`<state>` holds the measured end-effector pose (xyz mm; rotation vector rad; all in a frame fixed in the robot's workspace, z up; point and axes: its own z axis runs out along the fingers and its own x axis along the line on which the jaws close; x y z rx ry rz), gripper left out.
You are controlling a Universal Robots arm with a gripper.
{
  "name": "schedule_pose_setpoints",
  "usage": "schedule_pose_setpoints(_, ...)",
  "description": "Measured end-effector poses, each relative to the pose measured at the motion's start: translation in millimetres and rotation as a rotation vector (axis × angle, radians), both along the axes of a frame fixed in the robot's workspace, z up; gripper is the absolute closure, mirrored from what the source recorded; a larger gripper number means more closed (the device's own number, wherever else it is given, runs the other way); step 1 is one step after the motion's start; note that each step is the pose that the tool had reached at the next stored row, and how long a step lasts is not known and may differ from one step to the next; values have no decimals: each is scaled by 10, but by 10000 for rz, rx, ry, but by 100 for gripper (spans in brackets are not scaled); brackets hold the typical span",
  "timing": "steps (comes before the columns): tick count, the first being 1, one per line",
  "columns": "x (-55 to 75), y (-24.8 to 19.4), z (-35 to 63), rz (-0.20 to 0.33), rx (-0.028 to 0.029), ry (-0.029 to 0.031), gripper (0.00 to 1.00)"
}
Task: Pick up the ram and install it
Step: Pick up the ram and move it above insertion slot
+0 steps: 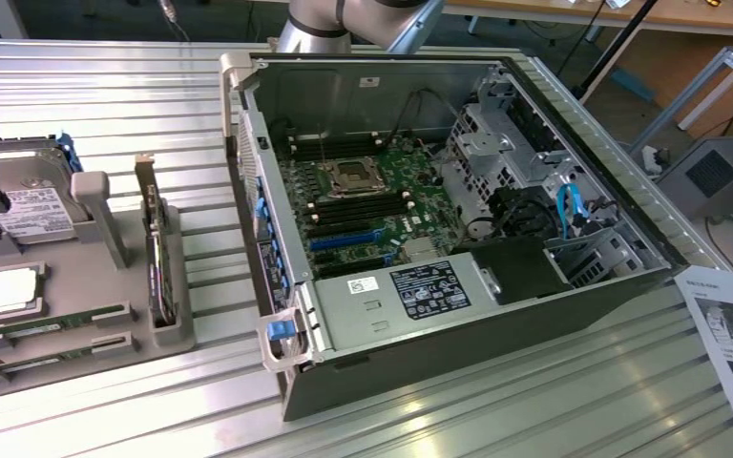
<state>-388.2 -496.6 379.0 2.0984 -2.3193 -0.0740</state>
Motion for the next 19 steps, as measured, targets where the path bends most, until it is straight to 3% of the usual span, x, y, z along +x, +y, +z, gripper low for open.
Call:
schedule_pose_setpoints(7,-2,-60,-192,-1,0,1,70)
schedule_pose_setpoints(12,-5,-70,-317,-1,-1,1,70)
schedule_pose_setpoints(19,-5,-73,-370,-1,0,1,70)
